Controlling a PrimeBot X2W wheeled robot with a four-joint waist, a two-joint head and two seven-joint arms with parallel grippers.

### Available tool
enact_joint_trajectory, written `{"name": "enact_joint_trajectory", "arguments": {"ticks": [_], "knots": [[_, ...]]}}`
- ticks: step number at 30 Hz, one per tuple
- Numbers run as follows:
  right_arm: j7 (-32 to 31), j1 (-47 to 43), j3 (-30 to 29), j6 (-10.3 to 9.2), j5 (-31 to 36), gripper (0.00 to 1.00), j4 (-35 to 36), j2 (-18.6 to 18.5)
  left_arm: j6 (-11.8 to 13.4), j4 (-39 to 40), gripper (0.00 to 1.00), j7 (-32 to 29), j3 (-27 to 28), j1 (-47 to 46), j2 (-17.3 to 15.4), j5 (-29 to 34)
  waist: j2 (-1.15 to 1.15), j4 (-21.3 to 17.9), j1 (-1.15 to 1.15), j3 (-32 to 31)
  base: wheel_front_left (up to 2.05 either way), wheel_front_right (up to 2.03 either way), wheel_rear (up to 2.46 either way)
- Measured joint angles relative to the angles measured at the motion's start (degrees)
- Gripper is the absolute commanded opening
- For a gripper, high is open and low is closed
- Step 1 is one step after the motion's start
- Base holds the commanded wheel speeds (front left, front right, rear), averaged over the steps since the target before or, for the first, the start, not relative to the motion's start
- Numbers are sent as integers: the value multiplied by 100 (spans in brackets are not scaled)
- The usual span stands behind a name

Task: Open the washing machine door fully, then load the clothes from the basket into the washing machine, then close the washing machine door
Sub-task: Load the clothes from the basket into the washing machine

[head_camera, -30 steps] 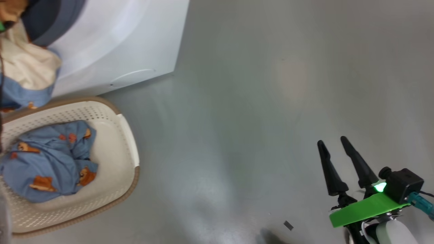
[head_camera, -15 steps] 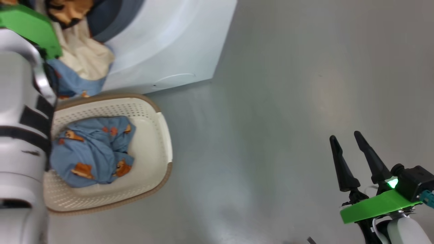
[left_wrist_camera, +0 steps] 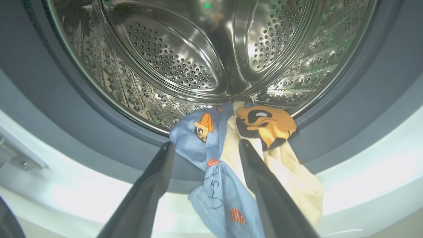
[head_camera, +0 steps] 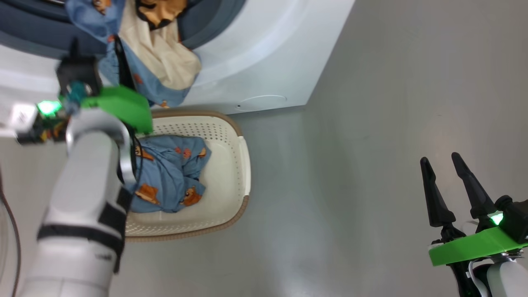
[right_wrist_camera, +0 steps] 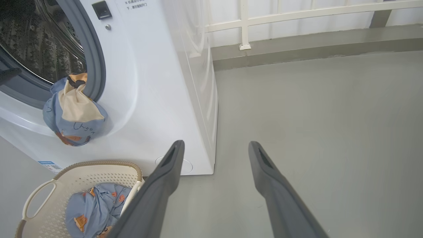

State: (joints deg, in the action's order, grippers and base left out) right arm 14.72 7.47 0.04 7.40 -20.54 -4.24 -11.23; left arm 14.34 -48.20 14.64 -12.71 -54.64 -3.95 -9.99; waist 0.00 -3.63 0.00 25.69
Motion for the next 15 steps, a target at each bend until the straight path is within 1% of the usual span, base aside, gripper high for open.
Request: {"name": "enact_joint_trajectory", "arguments": {"ticks": [7,9,13,15], "knots": [[1,-3,-87,0,36,100,54,-48,19,1131,100,0,-122,1197,-13,0,0,239,0,-92,0,0,0],[1,-10,-110,0,37,100,64,-77,77,1593,100,0,-147,1645,-12,-22,0,318,0,-116,0,0,0],[0,-31,-148,0,38,100,89,-99,160,2187,100,0,-165,2232,-11,-94,0,400,0,-143,0,0,0],[1,-52,-168,0,40,100,102,-127,162,2427,100,0,-178,2513,-7,-136,0,434,0,-159,0,0,0]]}}
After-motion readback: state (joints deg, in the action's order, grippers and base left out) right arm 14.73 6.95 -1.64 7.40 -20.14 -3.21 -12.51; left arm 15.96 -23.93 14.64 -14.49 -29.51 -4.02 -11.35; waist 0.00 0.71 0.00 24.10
